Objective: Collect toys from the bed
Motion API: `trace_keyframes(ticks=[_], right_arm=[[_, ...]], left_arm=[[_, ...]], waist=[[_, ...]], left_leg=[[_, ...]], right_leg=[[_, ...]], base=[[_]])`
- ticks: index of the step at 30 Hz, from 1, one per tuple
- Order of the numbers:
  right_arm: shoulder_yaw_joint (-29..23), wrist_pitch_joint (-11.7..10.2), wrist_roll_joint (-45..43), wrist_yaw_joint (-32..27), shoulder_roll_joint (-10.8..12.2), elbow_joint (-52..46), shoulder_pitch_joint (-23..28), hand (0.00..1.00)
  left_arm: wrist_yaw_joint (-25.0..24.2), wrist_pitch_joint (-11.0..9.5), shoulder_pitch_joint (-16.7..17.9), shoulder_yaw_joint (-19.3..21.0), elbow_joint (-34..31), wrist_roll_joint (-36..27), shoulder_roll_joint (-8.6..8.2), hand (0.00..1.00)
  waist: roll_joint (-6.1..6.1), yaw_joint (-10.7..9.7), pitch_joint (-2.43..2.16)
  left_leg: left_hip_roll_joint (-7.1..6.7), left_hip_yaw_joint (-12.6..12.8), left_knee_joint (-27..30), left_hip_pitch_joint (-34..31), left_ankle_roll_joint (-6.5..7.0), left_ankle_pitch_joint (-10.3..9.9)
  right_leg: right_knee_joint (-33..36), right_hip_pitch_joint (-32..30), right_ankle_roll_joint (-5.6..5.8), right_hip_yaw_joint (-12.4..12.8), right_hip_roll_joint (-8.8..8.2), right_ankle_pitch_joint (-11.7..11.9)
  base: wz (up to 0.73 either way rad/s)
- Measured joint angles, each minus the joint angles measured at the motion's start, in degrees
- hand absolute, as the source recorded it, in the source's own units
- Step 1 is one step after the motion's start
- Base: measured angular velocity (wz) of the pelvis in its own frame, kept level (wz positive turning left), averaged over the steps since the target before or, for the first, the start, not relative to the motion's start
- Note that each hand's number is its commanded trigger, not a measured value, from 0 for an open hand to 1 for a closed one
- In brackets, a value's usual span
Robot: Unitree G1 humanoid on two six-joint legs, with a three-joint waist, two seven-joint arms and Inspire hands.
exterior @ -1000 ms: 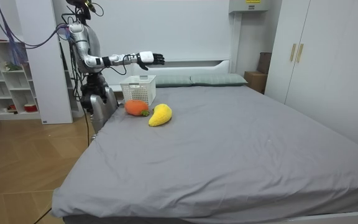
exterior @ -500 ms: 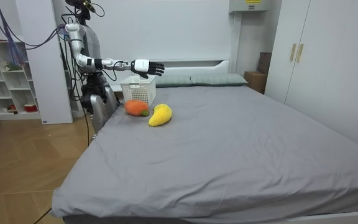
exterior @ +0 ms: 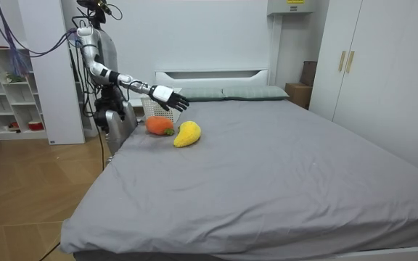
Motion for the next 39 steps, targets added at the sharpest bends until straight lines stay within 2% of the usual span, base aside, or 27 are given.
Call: trace_keyframes(ticks=[6,7,12,13,18,20,24,29,31,35,39], right_arm=[[0.1,0.6,-0.9,0.8,-0.1,8.0,-1.6,0.00],[0.2,0.5,-0.9,1.1,-0.1,9.0,-1.9,0.00],[0.2,0.2,-6.1,1.3,-0.2,14.8,-4.1,0.00],[0.3,0.1,-6.4,1.3,-0.2,17.0,-5.0,0.00],[1.8,0.0,-6.8,1.3,-0.4,22.7,-6.1,0.00],[2.3,-0.2,-6.8,1.2,-0.4,24.2,-6.5,0.00],[2.4,-0.3,-6.4,0.4,-0.6,24.7,-6.7,0.00],[2.3,-0.4,-5.1,-2.9,-0.8,25.9,-8.1,0.00],[2.3,-0.6,-3.3,-6.1,-0.8,26.7,-9.6,0.00],[2.3,-2.0,1.8,-11.2,-1.1,31.1,-13.6,0.00],[2.2,-3.6,2.3,-15.1,-1.8,34.7,-16.7,0.00]], left_arm=[[0.0,0.3,-0.1,-0.3,0.2,0.0,0.87,0.00],[0.0,0.4,-0.1,-0.6,0.5,-0.1,0.94,0.00],[0.0,1.0,0.0,-0.7,0.4,2.2,0.84,0.00],[0.0,1.2,0.0,-1.1,0.4,2.4,0.81,0.00],[0.1,1.3,0.0,-2.1,0.5,2.4,0.64,0.00],[0.2,1.5,0.0,-2.6,0.5,2.4,0.67,0.00],[0.3,1.5,-0.2,-3.8,0.3,2.2,0.70,0.00],[0.3,1.6,-0.3,-4.2,0.1,2.2,0.88,0.00],[0.3,1.5,-0.9,-4.9,0.0,1.9,1.14,0.00],[0.2,1.0,-1.0,-8.4,-0.2,1.7,2.17,0.00],[0.1,1.0,-1.9,-9.4,-0.2,1.3,2.30,0.00]], waist=[[-0.20,1.1,0.11],[-0.15,1.0,0.13],[0.08,1.7,0.08],[0.37,2.0,0.24],[1.76,3.6,0.31],[2.19,4.0,0.09],[2.25,4.4,-0.09],[2.17,4.4,-0.11],[2.15,4.3,-0.09],[2.21,4.3,-0.01],[2.33,3.9,0.19]], left_leg=[[-0.17,-1.0,0.2,-0.8,0.02,0.0],[-0.26,-1.6,0.7,-1.3,0.03,0.0],[-0.55,-3.2,1.9,-3.7,0.10,0.1],[-0.57,-3.2,2.0,-3.7,0.10,0.1],[-0.57,-3.6,2.0,-3.9,0.09,0.1],[-0.58,-3.8,2.0,-4.2,0.09,0.1],[-0.57,-4.0,2.2,-4.7,0.10,0.2],[-0.63,-4.0,2.5,-5.8,0.15,0.3],[-0.69,-4.6,3.0,-7.2,0.12,0.3],[-0.72,-5.4,4.0,-8.9,0.11,0.3],[-0.86,-6.3,5.0,-11.5,0.02,0.4]], right_leg=[[-0.2,-0.2,0.05,-1.3,-0.01,0.0],[-0.2,-0.3,0.08,-2.3,-0.06,-0.1],[-0.2,-1.8,0.08,-3.9,-0.33,-0.1],[-0.2,-1.8,0.08,-4.0,-0.33,-0.1],[-0.2,-1.8,0.08,-4.3,-0.35,-0.1],[-0.3,-1.9,0.08,-4.5,-0.36,-0.1],[-0.2,-2.1,0.08,-5.0,-0.74,-0.1],[0.0,-3.0,0.07,-5.1,-0.89,-0.1],[0.1,-3.9,0.02,-5.8,-0.90,0.0],[0.0,-4.9,-0.05,-6.8,-0.58,0.0],[0.0,-6.6,-0.20,-7.8,-0.63,0.1]], base=[[0.09],[0.18],[0.17],[0.04],[0.04],[0.04],[0.04],[0.01],[0.13],[0.14],[0.15]])
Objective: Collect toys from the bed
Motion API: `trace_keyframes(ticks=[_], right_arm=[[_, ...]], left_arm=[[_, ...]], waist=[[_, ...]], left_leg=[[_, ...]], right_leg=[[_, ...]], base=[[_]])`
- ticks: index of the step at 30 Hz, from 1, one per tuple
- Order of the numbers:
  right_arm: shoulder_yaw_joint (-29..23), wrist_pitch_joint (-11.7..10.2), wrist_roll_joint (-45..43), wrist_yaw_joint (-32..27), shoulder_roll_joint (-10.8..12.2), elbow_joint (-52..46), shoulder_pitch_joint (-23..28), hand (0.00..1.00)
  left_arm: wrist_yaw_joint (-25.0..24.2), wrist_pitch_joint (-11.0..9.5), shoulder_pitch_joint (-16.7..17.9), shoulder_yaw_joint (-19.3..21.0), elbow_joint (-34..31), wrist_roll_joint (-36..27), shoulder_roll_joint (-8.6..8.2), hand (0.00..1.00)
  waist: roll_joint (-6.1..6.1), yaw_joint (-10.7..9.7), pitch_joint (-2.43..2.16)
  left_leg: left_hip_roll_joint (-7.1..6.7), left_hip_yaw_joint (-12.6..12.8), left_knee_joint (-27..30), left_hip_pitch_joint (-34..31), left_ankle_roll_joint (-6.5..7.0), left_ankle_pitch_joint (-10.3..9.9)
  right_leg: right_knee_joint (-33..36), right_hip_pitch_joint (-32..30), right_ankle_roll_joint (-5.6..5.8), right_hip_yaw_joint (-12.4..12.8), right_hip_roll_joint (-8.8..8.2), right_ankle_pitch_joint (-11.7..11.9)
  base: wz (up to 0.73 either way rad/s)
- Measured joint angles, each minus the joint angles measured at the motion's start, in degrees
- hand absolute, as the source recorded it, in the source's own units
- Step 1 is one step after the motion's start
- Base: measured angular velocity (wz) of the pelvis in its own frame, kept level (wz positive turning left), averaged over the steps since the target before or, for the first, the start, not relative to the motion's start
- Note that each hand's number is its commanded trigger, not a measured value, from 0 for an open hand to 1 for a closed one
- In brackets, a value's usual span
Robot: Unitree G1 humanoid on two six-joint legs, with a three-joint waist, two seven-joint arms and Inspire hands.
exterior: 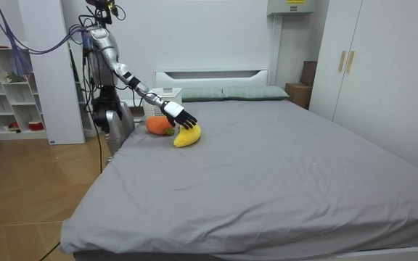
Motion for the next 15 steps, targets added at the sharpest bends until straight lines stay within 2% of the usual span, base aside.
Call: trace_keyframes(ticks=[3,4,5,6,11,15], right_arm=[[0.0,-0.9,0.2,-2.6,-1.1,2.1,-2.3,0.00],[0.0,-1.2,0.2,-3.7,-1.8,2.2,-2.8,0.00],[0.0,-1.3,0.2,-4.3,-2.1,2.2,-3.0,0.00],[0.0,-1.6,0.3,-5.8,-2.7,2.2,-3.5,0.00],[0.1,-3.1,0.1,-10.3,-4.7,2.3,-5.5,0.00],[0.0,-4.0,-0.5,-11.7,-5.0,2.7,-7.2,0.00]], left_arm=[[0.1,-0.4,-1.0,-1.2,0.1,-1.9,0.02,0.00],[0.1,-0.5,-1.8,-1.5,0.4,-1.9,0.03,0.00],[0.1,-0.6,-2.1,-1.8,0.4,-1.9,0.11,0.00],[0.1,-0.8,-2.8,-2.6,0.6,-2.0,0.26,0.00],[0.2,-2.5,-5.6,-4.9,1.0,-2.1,0.33,0.00],[0.1,-3.5,-6.7,-5.4,1.4,-3.6,0.32,0.00]], waist=[[0.36,0.2,0.43],[0.59,0.3,0.82],[0.64,0.3,0.81],[0.86,0.4,1.00],[1.00,0.6,1.00],[1.13,0.5,1.06]], left_leg=[[-0.05,0.0,0.1,-1.4,-0.01,0.1],[-0.06,0.0,0.1,-1.8,0.00,0.1],[-0.06,0.0,0.1,-2.2,0.00,0.1],[-0.06,0.0,0.1,-2.8,0.00,0.2],[-0.04,0.2,0.1,-5.6,0.01,0.3],[-0.03,0.3,-0.1,-5.6,0.02,0.3]], right_leg=[[0.0,-1.4,-0.08,-0.1,-0.09,0.1],[0.0,-1.8,-0.10,-0.2,-0.16,0.1],[0.1,-2.2,-0.10,-0.2,-0.29,0.1],[0.2,-2.8,-0.11,-0.2,-0.44,0.1],[0.7,-6.4,-0.11,0.7,-0.44,0.1],[0.8,-6.8,-0.10,0.6,-0.44,0.1]], base=[[0.02],[0.00],[0.00],[0.00],[-0.07],[-0.07]])
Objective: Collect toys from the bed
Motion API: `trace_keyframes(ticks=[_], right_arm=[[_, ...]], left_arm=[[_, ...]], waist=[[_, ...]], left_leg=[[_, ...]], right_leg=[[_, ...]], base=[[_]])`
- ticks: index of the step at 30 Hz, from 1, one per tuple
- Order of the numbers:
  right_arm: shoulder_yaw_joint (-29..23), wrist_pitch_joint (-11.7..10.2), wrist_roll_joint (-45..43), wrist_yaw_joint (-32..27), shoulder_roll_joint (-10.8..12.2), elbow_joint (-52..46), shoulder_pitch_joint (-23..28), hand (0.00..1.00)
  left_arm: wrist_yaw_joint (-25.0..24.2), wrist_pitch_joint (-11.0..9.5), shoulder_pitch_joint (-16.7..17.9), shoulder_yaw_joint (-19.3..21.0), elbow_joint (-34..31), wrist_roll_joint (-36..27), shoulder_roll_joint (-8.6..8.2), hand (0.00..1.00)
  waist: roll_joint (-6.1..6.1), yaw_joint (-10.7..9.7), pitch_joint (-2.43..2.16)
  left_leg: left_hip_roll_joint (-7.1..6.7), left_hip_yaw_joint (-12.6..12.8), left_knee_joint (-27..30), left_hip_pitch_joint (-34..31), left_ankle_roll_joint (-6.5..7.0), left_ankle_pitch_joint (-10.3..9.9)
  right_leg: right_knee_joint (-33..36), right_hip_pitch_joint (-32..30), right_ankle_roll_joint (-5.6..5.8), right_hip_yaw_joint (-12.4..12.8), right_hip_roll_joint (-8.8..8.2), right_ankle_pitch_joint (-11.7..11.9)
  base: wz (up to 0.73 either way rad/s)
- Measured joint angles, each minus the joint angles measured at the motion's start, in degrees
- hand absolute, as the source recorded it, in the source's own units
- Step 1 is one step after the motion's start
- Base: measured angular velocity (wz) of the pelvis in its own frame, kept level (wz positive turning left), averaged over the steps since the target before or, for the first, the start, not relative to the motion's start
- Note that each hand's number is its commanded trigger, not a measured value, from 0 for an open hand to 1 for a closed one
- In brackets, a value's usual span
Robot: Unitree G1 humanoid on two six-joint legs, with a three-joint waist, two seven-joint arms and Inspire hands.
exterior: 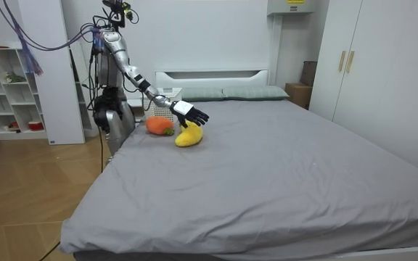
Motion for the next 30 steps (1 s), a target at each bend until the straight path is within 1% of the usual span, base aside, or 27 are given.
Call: trace_keyframes(ticks=[2,6,7,9,11,14,18,19,21,22,23,24,25,27,29,30], right_arm=[[0.1,-0.6,0.3,-0.2,-0.3,2.0,-1.4,0.00],[1.3,-0.5,0.3,-0.2,-1.6,3.9,-1.9,0.00],[1.8,0.0,0.3,-0.1,-1.8,4.9,-1.8,0.00],[2.9,0.1,0.4,0.1,-1.9,6.3,-1.9,0.00],[3.6,0.1,1.9,1.4,-1.9,6.7,-1.9,0.00],[4.0,0.6,3.0,2.2,-1.9,7.1,-1.8,0.00],[5.9,0.7,3.8,3.3,-2.0,7.6,-1.8,0.00],[6.5,0.7,3.7,3.9,-2.0,8.2,-1.9,0.00],[6.4,1.2,3.4,4.8,-2.1,8.6,-1.8,0.00],[6.4,1.3,3.3,5.9,-2.1,8.6,-1.9,0.00],[6.4,1.3,3.3,6.5,-2.1,8.6,-1.9,0.09],[6.4,1.3,3.0,6.9,-2.2,8.6,-2.0,0.43],[6.5,1.2,2.4,7.2,-2.4,8.6,-2.2,0.60],[6.9,1.2,2.2,8.1,-3.1,8.6,-2.7,1.00],[7.0,1.2,1.5,8.8,-4.2,8.5,-3.0,1.00],[7.2,1.2,1.5,8.8,-4.4,8.5,-3.0,1.00]], left_arm=[[-0.2,-0.1,-0.6,0.0,0.0,-0.7,0.00,0.00],[-0.9,-0.2,-1.0,-0.1,0.0,-1.7,0.00,0.00],[-1.4,0.0,-1.0,-0.2,0.0,-2.8,0.02,0.00],[-1.8,0.0,-1.2,-1.0,0.2,-3.7,0.03,0.00],[-2.3,0.0,-2.0,-2.1,1.5,-5.3,0.03,0.00],[-2.5,0.1,-2.2,-2.2,2.1,-5.6,0.05,0.00],[-2.5,0.3,-2.9,-2.4,3.4,-6.8,0.12,0.00],[-2.5,0.3,-3.1,-2.6,3.7,-7.2,0.12,0.00],[-2.5,0.3,-3.8,-3.3,4.1,-7.2,0.06,0.00],[-2.5,0.3,-4.1,-3.3,4.1,-7.2,0.08,0.00],[-2.5,0.3,-4.2,-3.3,4.0,-7.2,0.09,0.00],[-2.5,0.3,-4.4,-3.3,4.0,-7.2,0.09,0.00],[-2.5,0.3,-4.6,-3.3,4.1,-7.2,0.09,0.00],[-2.5,0.2,-4.7,-3.3,4.2,-7.2,0.09,0.00],[-2.8,0.1,-5.0,-3.4,4.2,-7.2,0.09,0.00],[-2.9,0.0,-5.0,-3.4,4.2,-7.2,0.09,0.00]], waist=[[0.06,0.1,0.17],[0.02,0.9,0.35],[0.01,1.2,0.39],[0.01,1.3,0.41],[0.00,1.4,0.41],[0.05,1.4,0.45],[0.11,1.7,0.52],[0.32,1.7,0.61],[1.05,1.5,1.08],[1.24,1.6,1.09],[1.35,1.6,1.11],[1.56,1.8,1.14],[1.73,1.8,1.15],[1.86,1.8,1.13],[1.86,1.7,1.14],[1.85,1.7,1.14]], left_leg=[[0.04,0.0,-0.1,0.0,0.00,0.0],[0.09,0.1,-0.4,-0.6,0.00,0.0],[0.10,0.1,-0.4,-0.7,0.00,0.0],[0.10,0.0,-0.4,-1.1,0.00,0.0],[0.06,-0.1,0.2,-2.5,-0.01,0.0],[0.00,-0.3,0.6,-3.3,0.00,0.0],[-0.01,-0.5,1.1,-4.8,0.00,0.0],[-0.04,-0.7,1.4,-5.4,0.00,0.0],[-0.22,-1.4,2.1,-6.3,0.00,0.0],[-0.23,-1.5,2.2,-7.0,-0.01,0.1],[-0.23,-1.6,2.3,-7.3,-0.01,0.1],[-0.23,-1.6,2.3,-7.7,0.00,0.2],[-0.27,-1.6,2.3,-7.8,0.03,0.2],[-0.38,-1.6,2.3,-7.8,0.09,0.2],[-0.47,-1.7,2.3,-7.8,0.14,0.3],[-0.50,-1.7,2.2,-7.8,0.15,0.3]], right_leg=[[0.0,-0.1,0.00,0.0,-0.03,0.0],[0.0,-0.8,0.00,0.1,-0.03,0.0],[0.0,-0.8,0.00,0.0,-0.03,0.0],[0.0,-1.2,0.00,-0.1,-0.05,0.0],[0.1,-2.3,-0.02,-0.2,-0.12,0.0],[0.1,-2.8,-0.05,-0.2,-0.14,0.0],[0.3,-4.0,-0.20,-0.3,-0.15,0.1],[0.3,-4.4,-0.25,-0.7,-0.19,0.2],[0.3,-4.7,-0.25,-1.3,-0.28,0.2],[0.5,-5.4,-0.26,-1.4,-0.32,0.2],[0.7,-5.8,-0.26,-1.4,-0.37,0.2],[1.2,-6.4,-0.27,-1.4,-0.47,0.2],[1.2,-6.6,-0.27,-1.4,-0.53,0.2],[1.3,-6.6,-0.26,-1.4,-0.63,0.2],[1.3,-6.6,-0.25,-1.4,-0.71,0.2],[1.3,-6.6,-0.24,-1.4,-0.74,0.2]], base=[[-0.02],[-0.01],[0.00],[0.03],[0.04],[0.05],[0.02],[0.07],[0.15],[0.10],[0.00],[0.00],[0.00],[0.00],[0.00],[0.00]])
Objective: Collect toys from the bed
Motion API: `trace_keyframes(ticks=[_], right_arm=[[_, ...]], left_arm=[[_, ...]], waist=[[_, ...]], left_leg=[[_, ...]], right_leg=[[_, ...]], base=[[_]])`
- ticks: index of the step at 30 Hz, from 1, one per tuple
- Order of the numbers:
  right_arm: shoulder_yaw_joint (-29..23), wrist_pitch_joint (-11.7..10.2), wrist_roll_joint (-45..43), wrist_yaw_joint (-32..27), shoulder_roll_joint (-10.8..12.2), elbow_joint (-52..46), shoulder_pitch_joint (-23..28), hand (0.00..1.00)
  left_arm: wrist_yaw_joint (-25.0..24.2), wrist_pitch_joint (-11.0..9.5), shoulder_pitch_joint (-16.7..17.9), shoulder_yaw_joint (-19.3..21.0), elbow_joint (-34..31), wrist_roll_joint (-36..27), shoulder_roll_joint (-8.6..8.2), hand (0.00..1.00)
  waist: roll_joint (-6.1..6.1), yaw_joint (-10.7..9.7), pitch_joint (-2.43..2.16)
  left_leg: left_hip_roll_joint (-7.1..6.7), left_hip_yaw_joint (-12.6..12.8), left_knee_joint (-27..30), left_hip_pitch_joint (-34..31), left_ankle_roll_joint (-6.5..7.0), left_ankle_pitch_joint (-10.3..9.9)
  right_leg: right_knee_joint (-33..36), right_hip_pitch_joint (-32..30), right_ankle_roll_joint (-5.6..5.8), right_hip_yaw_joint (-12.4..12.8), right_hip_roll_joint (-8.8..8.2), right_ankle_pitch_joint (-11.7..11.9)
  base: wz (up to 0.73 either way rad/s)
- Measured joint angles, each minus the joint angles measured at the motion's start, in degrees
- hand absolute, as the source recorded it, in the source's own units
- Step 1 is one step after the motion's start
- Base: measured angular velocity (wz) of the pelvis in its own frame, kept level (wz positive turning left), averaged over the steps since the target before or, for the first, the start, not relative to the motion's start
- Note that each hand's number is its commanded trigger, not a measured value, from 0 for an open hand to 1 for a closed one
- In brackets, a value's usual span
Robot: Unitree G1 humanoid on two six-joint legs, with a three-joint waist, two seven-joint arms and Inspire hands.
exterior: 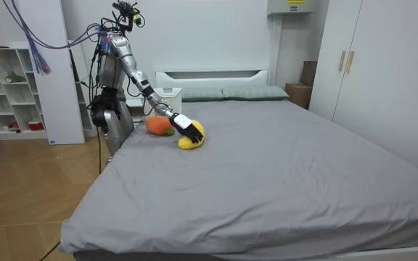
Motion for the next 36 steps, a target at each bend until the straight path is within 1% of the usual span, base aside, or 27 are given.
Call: trace_keyframes(ticks=[1,5,8,11,15,16,19,23,27,28,29,30,31,32,34,35,36], right_arm=[[0.7,0.0,0.0,0.3,-0.2,0.0,0.0,1.00],[1.0,0.0,-1.9,0.6,-1.0,-0.5,-0.2,1.00],[2.6,0.0,-2.0,1.6,-1.8,-2.0,0.0,1.00],[3.7,0.0,-2.2,2.4,-1.8,-2.5,0.0,1.00],[3.7,-0.1,-2.2,3.4,-1.8,-2.7,0.1,1.00],[3.7,-0.1,-2.2,3.6,-1.8,-2.8,0.1,1.00],[3.7,0.0,-2.1,3.9,-1.8,-2.8,0.1,1.00],[3.7,-0.2,-2.1,4.2,-1.7,-2.8,0.1,1.00],[1.2,-0.3,-3.0,5.6,-1.6,-6.1,0.8,1.00],[1.1,-0.3,-3.4,5.7,-1.6,-8.3,0.8,1.00],[1.2,-0.3,-3.5,5.7,-1.6,-9.5,0.8,1.00],[1.3,-0.4,-3.4,5.9,-1.6,-12.2,1.6,1.00],[1.3,-0.7,-3.3,6.0,-1.5,-15.0,3.2,1.00],[1.2,-0.8,-3.5,6.5,-1.5,-17.6,5.0,1.00],[1.2,-0.7,-4.6,7.4,-1.5,-21.6,7.0,1.00],[0.8,-0.3,-5.8,7.7,-1.5,-24.9,7.6,1.00],[0.5,0.0,-6.8,7.9,-1.5,-27.0,8.1,1.00]], left_arm=[[-0.2,0.0,0.0,-0.7,0.1,0.0,0.06,0.00],[-1.6,-0.3,0.0,-2.2,0.4,0.0,0.07,0.00],[-2.4,-0.7,-0.1,-3.3,1.1,0.0,0.07,0.00],[-2.9,-1.2,-0.1,-3.4,1.3,0.0,0.07,0.00],[-3.4,-1.3,-0.1,-3.6,1.2,0.0,0.09,0.00],[-3.4,-1.3,-0.1,-3.6,1.0,0.0,0.09,0.00],[-3.3,-1.4,-0.1,-3.6,1.0,0.0,0.46,0.00],[-3.3,-1.5,-1.2,-3.5,1.2,0.0,1.12,0.00],[-3.3,-2.1,-0.6,-1.9,1.0,0.4,1.16,0.00],[-3.3,-2.2,-0.4,-1.2,1.0,0.6,1.30,0.00],[-3.3,-2.2,-0.4,-0.9,1.0,0.5,1.34,0.00],[-3.3,-2.2,-0.4,-0.9,1.0,0.5,1.49,0.00],[-3.3,-2.4,-0.3,-0.8,1.0,0.5,1.62,0.00],[-3.3,-2.9,0.1,-0.5,1.1,0.6,1.70,0.00],[-3.3,-3.6,1.3,1.1,0.7,0.5,1.74,0.00],[-3.3,-3.7,2.2,1.8,0.4,0.5,1.72,0.00],[-3.3,-3.7,2.9,1.9,0.0,0.6,1.68,0.00]], waist=[[-0.01,0.0,0.00],[-0.05,0.0,0.02],[-0.14,0.0,0.07],[-0.42,-0.1,0.20],[-0.72,-0.2,0.11],[-0.90,-0.2,0.01],[-1.33,-0.3,-0.01],[-1.94,-0.3,-0.06],[-2.33,-0.6,-0.12],[-2.63,-1.0,-0.30],[-2.69,-1.3,-0.29],[-2.94,-1.9,-0.44],[-3.38,-2.0,-0.72],[-4.04,-2.1,-1.18],[-5.03,-2.3,-1.88],[-5.38,-2.8,-2.01],[-5.41,-3.2,-2.00]], left_leg=[[-0.03,0.0,-0.1,0.2,0.03,0.0],[-0.03,0.0,-0.1,0.4,0.01,0.1],[0.01,0.1,-0.1,0.8,-0.01,0.1],[0.06,0.2,-0.1,0.9,-0.11,0.2],[0.07,0.1,-0.1,0.9,-0.13,0.2],[0.07,0.1,-0.1,0.9,-0.13,0.2],[0.06,0.0,-0.1,1.4,-0.12,0.2],[0.06,0.0,-0.1,1.6,-0.12,0.4],[0.14,1.4,-0.5,3.3,-0.08,0.4],[0.18,1.6,-0.6,3.8,-0.06,0.4],[0.19,1.7,-0.7,4.1,-0.06,0.4],[0.20,1.6,-1.1,5.3,-0.01,0.5],[0.24,1.6,-1.6,6.8,-0.01,0.5],[0.25,1.7,-2.0,8.2,-0.01,0.5],[0.25,1.7,-2.6,9.9,-0.01,0.5],[0.21,1.7,-2.7,10.8,-0.01,0.5],[0.19,1.7,-2.8,11.4,-0.01,0.4]], right_leg=[[0.0,0.1,0.01,0.0,-0.02,0.0],[0.0,0.3,0.01,0.2,0.00,0.0],[0.0,0.6,0.00,0.6,0.10,0.0],[0.0,0.6,-0.04,0.9,0.22,0.0],[0.3,0.6,-0.07,0.9,0.21,0.0],[0.4,0.6,-0.07,0.9,0.18,0.0],[0.5,1.0,-0.07,0.9,0.16,0.0],[0.5,1.3,-0.07,0.9,0.12,0.0],[0.8,2.2,-0.06,1.5,-0.09,0.0],[0.9,2.4,-0.06,1.6,-0.12,0.0],[0.8,2.7,-0.06,1.6,-0.11,0.0],[0.8,3.7,-0.05,1.6,-0.11,0.0],[0.6,5.1,-0.03,1.7,-0.02,0.0],[0.5,6.4,0.02,1.9,0.03,0.0],[0.1,8.0,0.14,2.1,0.11,-0.1],[-0.2,9.0,0.15,2.3,0.14,-0.1],[-0.3,9.5,0.16,2.3,0.14,-0.1]], base=[[0.00],[0.00],[-0.03],[-0.02],[0.00],[0.00],[0.00],[0.00],[-0.14],[-0.12],[-0.08],[0.00],[0.00],[0.00],[0.00],[0.00],[0.00]])
